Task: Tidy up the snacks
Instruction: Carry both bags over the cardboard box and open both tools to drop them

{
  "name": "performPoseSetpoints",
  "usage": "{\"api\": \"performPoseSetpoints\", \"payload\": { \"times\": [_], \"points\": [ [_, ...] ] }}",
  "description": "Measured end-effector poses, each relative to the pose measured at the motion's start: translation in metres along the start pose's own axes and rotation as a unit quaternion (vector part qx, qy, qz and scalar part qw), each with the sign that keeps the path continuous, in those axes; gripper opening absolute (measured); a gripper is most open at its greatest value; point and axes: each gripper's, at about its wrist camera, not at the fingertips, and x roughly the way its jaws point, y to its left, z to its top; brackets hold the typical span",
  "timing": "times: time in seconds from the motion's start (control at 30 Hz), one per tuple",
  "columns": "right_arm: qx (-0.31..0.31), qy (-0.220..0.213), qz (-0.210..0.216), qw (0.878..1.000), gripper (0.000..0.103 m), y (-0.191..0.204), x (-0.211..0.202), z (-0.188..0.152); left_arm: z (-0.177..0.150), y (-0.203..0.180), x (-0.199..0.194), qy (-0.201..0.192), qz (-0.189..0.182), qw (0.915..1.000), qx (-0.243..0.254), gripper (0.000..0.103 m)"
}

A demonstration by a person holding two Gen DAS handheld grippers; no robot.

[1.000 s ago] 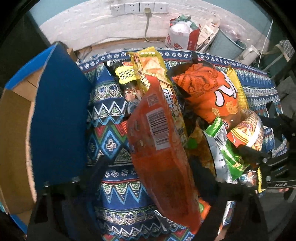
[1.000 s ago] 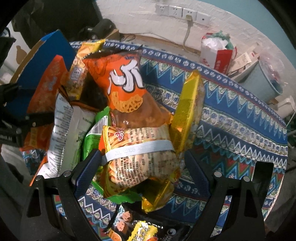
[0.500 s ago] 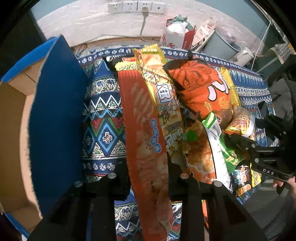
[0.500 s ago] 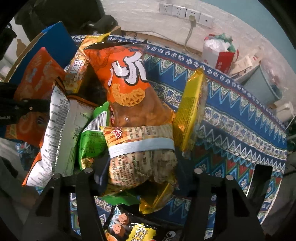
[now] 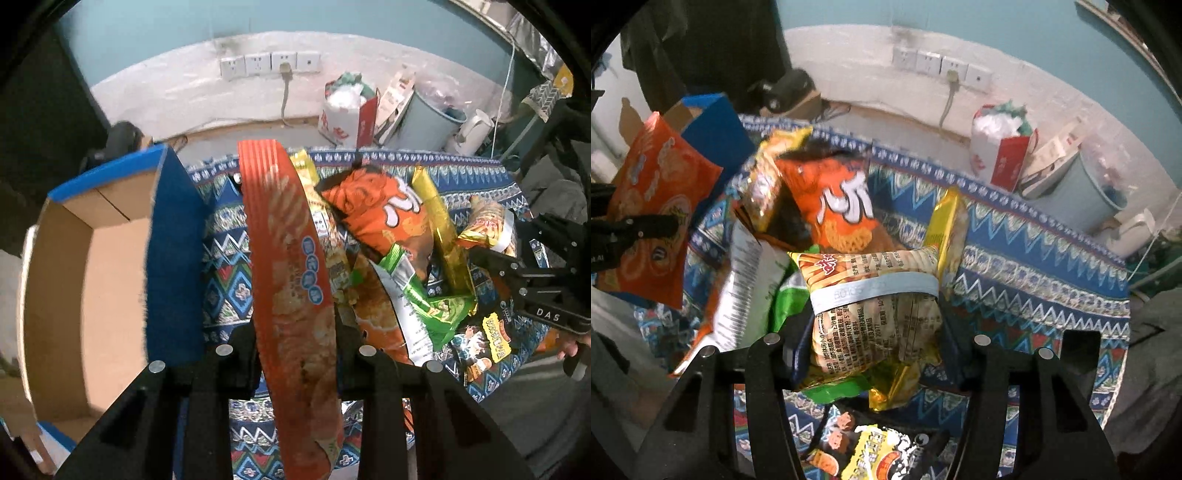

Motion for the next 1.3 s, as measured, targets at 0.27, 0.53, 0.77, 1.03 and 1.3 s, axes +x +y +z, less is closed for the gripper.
{"api": "performPoseSetpoints", "payload": {
  "times": [0.27,0.53,0.77,1.03,1.3],
  "points": [
    [0.003,-0.042,-0.003,0.999,0.056,0.003,-0.03,0.016,-0.001,0.006,-0.028,-0.038,0.012,0.9992,0.006,0.029],
    [0.0,-0.082,0.006,0.997,0.056,0.016,-0.051,0.034,-0.002,0.021,-0.053,-0.068,0.021,0.9975,-0.004,0.029],
    [-0.012,-0.101,0.018,0.995,0.056,0.039,-0.06,0.053,-0.005,0.037,-0.068,-0.087,0.027,0.9957,-0.017,0.029],
    [-0.029,-0.112,0.035,0.993,0.056,0.068,-0.063,0.074,-0.008,0.062,-0.081,-0.1,0.035,0.9937,-0.037,0.029],
    [-0.053,-0.119,0.061,0.99,0.056,0.108,-0.06,0.099,-0.014,0.091,-0.083,-0.101,0.041,0.9919,-0.064,0.029]
  ]
}}
